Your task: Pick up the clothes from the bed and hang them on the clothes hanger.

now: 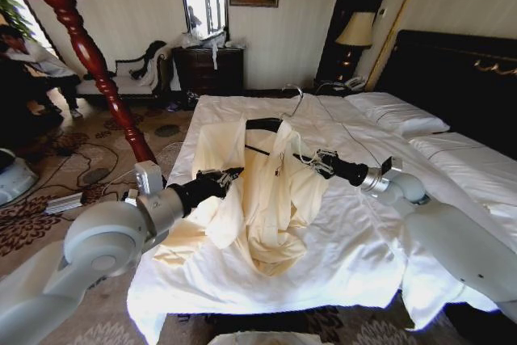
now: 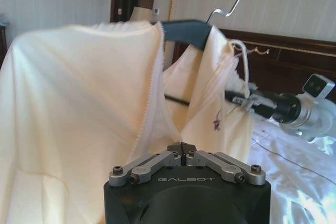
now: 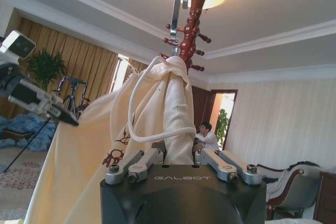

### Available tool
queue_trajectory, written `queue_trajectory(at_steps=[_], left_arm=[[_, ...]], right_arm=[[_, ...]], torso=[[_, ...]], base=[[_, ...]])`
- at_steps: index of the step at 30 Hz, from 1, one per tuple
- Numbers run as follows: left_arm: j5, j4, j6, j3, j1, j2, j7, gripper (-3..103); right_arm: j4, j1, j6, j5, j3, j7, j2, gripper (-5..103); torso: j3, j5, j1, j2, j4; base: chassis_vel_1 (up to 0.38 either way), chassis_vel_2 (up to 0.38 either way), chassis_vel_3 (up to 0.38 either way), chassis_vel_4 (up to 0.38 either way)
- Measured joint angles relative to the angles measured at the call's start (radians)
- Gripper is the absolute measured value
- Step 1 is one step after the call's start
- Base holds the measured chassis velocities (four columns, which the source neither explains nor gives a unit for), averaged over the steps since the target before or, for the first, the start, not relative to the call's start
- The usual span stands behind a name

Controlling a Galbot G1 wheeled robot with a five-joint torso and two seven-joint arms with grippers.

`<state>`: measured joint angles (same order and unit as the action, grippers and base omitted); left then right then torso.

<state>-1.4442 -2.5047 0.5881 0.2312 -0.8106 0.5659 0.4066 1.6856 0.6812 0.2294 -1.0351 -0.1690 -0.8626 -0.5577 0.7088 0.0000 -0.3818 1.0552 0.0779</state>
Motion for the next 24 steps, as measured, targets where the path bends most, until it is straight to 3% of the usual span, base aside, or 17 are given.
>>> queue_trajectory(at_steps=[6, 8, 11, 15, 17, 20, 24], left_arm=[[0.021, 0.001, 0.012, 0.011, -0.02, -0.01, 0.022, -2], [0.011, 0.001, 0.024, 0.02, -0.028, -0.014, 0.033, 8], [-0.02, 0.002, 0.038, 0.025, -0.033, -0.016, 0.052, 14], [-0.031, 0.003, 0.041, 0.032, -0.025, -0.021, 0.069, 36], [-0.034, 0.003, 0.037, 0.035, -0.015, -0.021, 0.069, 36], [-0.052, 0.003, -0.022, 0.058, 0.046, -0.009, 0.067, 52], [-0.023, 0.003, -0.064, 0.057, 0.075, -0.01, 0.071, 62]], right_arm=[[0.001, -0.012, 0.008, -0.018, -0.001, 0.002, -0.002, 19], [-0.002, -0.014, 0.011, -0.022, -0.004, 0.004, -0.003, 19], [-0.012, -0.017, 0.013, -0.024, -0.007, 0.004, -0.005, 19], [-0.017, -0.02, 0.015, -0.028, -0.009, 0.002, -0.006, 19], [-0.015, -0.019, 0.015, -0.028, -0.009, 0.002, -0.005, 19], [-0.001, -0.005, 0.017, -0.027, -0.012, 0.001, -0.005, 19], [0.016, 0.014, 0.018, -0.023, -0.011, 0.006, -0.002, 19]], torso=[[0.0, 0.0, 0.0, 0.0, 0.0], [0.0, -0.0001, 0.0, 0.0, 0.0], [0.0, 0.0001, 0.0, 0.0, 0.0001], [0.0, 0.0, 0.0, 0.0, 0.0], [0.0, -0.0001, 0.0, 0.0, -0.0001], [0.0, 0.0001, 0.0, 0.0, 0.0001], [0.0, 0.0001, 0.0, 0.0, 0.0001]], base=[[0.0, 0.0, 0.0, 0.0], [0.0, 0.0, 0.0, 0.0], [0.0, 0.0, 0.0, 0.0], [0.0, 0.0, 0.0, 0.0], [0.0, 0.0, 0.0, 0.0], [0.0, 0.0, 0.0, 0.0], [0.0, 0.0, 0.0, 0.0]])
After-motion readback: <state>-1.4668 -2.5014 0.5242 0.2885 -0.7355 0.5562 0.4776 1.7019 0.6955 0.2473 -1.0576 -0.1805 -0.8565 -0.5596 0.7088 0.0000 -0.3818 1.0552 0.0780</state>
